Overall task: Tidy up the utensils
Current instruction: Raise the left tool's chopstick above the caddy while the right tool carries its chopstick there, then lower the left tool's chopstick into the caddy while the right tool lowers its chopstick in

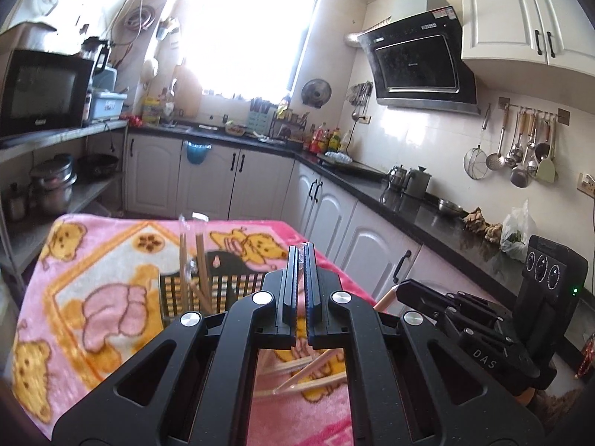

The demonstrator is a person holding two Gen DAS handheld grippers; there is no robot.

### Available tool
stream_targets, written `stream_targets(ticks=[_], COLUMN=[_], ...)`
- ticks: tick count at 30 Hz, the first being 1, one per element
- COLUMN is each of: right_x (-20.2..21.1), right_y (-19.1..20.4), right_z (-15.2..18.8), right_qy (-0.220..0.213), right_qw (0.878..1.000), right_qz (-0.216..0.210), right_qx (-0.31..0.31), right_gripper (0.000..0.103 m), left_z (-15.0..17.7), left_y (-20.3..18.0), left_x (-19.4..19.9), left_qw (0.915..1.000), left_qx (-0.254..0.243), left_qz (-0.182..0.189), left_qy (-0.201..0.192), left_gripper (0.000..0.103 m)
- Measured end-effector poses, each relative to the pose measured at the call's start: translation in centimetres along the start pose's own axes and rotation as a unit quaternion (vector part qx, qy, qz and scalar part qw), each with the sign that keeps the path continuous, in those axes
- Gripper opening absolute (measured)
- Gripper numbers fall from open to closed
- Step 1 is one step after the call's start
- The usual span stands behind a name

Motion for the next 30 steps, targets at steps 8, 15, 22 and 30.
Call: stream_targets(ticks=[8, 15, 22, 30], right_x=[-0.9, -2.0, -3.0, -4.2], right_y=[0.2, -0.4, -0.8, -1.4], right_z=[-3.0, -5.7, -9.0, -12.5], right_qy=[-0.019, -0.043, -0.072, -0.094], right_qw=[1.0, 0.999, 0.997, 0.995], right_qz=[0.004, 0.012, 0.017, 0.023], right_qx=[0.013, 0.013, 0.02, 0.028], right_gripper=[0.005, 0.005, 0.005, 0.005], left_z=[-2.8, -5.9, -8.9, -11.7], left_y=[-0.9, -1.2, -1.0, -0.4], left_x=[-0.9, -1.5, -2.6, -3.6], left_qw=[0.9997, 0.9985, 0.9965, 0.9943], left_qx=[-0.016, -0.029, -0.037, -0.038], left_qz=[0.008, 0.005, -0.005, -0.019], left_qy=[-0.017, -0.047, -0.075, -0.098], left_gripper=[0.001, 0.001, 0.001, 0.001])
Point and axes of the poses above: each gripper's, at about its wrist camera, not at the fingertips, and x roughly against the way its jaws point, y to its left, z to its underside, the point moved 6 cm from there along -x, roughly the way its jaws point, and after that the axes turned 6 degrees about -y, right-handed, at the moved point
